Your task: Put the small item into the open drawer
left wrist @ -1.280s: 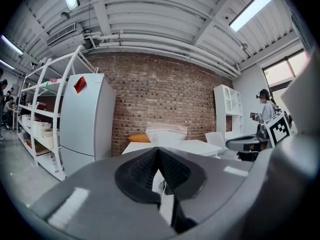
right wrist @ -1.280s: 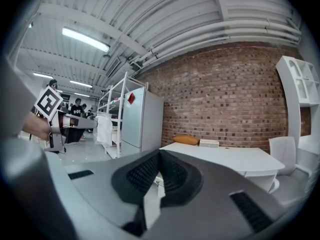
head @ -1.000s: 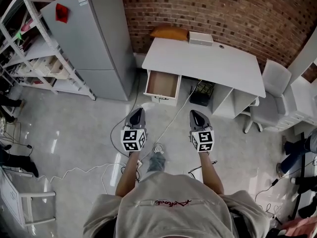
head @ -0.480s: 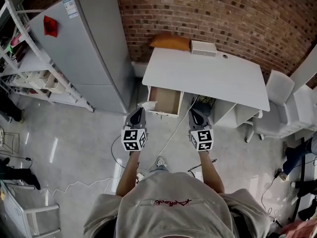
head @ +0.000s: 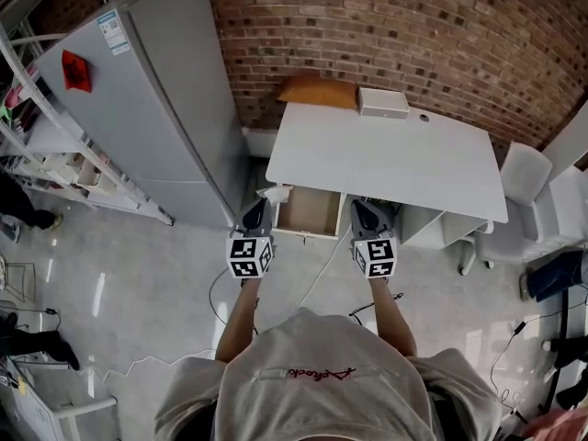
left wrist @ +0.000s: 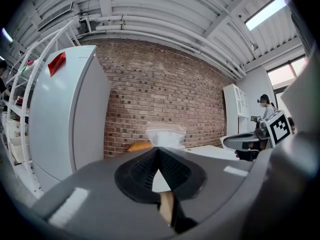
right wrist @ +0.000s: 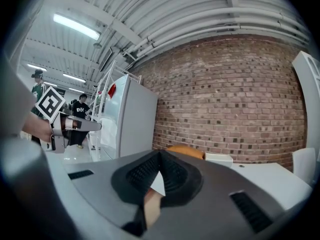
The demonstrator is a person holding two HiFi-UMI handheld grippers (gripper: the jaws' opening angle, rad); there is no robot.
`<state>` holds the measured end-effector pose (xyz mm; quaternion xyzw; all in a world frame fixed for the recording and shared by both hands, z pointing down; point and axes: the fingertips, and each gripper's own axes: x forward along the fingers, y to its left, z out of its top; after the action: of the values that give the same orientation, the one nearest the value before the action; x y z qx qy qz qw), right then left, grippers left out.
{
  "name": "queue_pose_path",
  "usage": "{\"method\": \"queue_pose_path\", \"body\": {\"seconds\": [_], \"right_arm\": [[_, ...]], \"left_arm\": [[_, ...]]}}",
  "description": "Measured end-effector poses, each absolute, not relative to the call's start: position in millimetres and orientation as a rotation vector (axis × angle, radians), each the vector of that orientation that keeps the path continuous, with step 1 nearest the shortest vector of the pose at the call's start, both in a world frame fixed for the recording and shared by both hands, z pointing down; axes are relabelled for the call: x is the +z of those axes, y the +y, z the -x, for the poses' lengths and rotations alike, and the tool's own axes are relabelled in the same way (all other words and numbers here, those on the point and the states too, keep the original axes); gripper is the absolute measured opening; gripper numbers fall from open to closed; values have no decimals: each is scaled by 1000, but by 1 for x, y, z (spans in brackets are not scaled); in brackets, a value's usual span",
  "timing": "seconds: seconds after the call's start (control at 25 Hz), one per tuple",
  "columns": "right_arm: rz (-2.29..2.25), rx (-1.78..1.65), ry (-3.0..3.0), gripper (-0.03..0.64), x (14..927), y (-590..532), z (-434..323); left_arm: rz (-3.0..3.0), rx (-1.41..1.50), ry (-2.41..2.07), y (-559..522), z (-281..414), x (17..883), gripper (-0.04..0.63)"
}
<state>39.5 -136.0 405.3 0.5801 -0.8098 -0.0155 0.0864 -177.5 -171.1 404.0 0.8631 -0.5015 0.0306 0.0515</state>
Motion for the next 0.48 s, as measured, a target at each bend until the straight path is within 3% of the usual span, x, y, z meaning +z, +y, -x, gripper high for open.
{"method": "queue_pose_path", "body": {"seconds": [0.48], "right_arm": [[-1757,-10,-2365,12,422,-184,-46]], "left_arm": [[-2655,119,-1464,-233,170,415,8]]}}
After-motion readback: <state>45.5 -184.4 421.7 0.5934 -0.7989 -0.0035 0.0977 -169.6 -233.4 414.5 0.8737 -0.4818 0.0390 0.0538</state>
